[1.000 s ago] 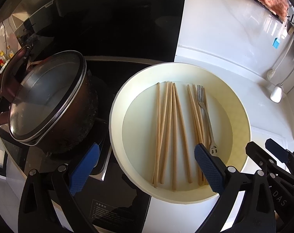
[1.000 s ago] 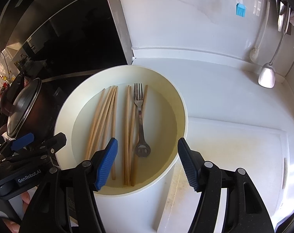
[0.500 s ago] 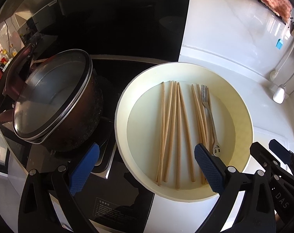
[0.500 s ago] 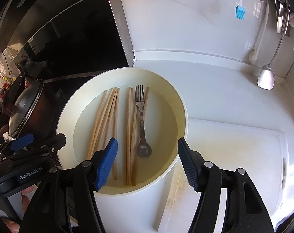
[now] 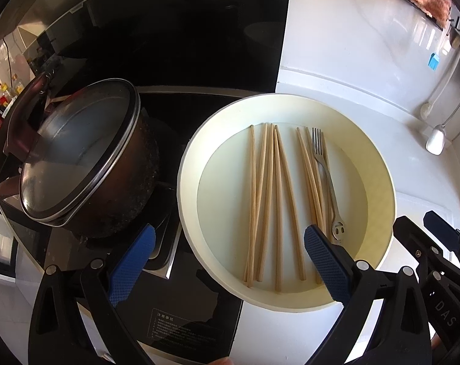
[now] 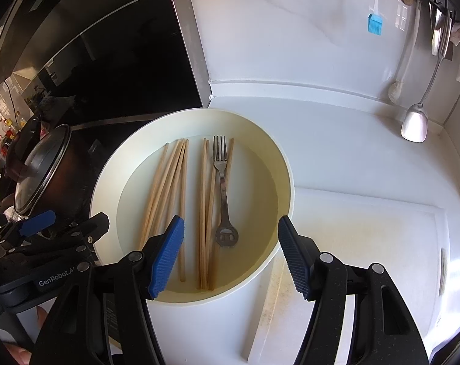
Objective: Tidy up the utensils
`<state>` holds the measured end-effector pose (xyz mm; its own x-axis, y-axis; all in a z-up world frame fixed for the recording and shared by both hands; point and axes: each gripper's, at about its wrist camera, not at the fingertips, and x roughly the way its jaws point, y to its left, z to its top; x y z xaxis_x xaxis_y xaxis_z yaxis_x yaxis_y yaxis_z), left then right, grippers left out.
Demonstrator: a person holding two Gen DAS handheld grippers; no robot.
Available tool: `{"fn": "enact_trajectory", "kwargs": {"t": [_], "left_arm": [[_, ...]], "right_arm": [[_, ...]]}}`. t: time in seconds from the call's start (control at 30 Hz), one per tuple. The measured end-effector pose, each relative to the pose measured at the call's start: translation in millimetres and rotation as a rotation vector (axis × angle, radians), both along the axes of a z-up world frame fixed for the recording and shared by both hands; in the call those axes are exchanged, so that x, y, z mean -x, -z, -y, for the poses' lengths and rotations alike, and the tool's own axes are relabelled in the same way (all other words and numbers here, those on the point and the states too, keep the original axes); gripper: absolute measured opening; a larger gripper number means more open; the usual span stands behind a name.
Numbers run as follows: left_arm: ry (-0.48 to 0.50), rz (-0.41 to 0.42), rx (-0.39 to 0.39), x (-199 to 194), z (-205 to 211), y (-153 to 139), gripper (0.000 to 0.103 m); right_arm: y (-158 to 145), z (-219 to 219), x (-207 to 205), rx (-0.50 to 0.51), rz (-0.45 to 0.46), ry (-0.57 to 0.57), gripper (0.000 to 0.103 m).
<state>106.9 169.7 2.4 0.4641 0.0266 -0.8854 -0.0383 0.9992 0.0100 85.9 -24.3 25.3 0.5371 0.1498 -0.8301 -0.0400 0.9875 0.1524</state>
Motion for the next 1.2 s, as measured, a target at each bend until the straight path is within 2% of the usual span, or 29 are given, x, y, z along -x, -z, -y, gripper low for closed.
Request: {"fn": "enact_trajectory", "kwargs": {"t": [0.63, 1.2], "left_arm": [[-0.009, 0.01, -0.005, 3.2, -3.6, -5.9, 0.097], [0.012, 0.007, 0.038, 3.9, -4.2, -5.0, 0.097]], "right_arm": [[-0.5, 0.0, 3.6, -0.001, 0.005, 0.002, 0.061], [-0.2, -1.0, 5.2, -0.011, 0.003, 0.007, 0.061]]}}
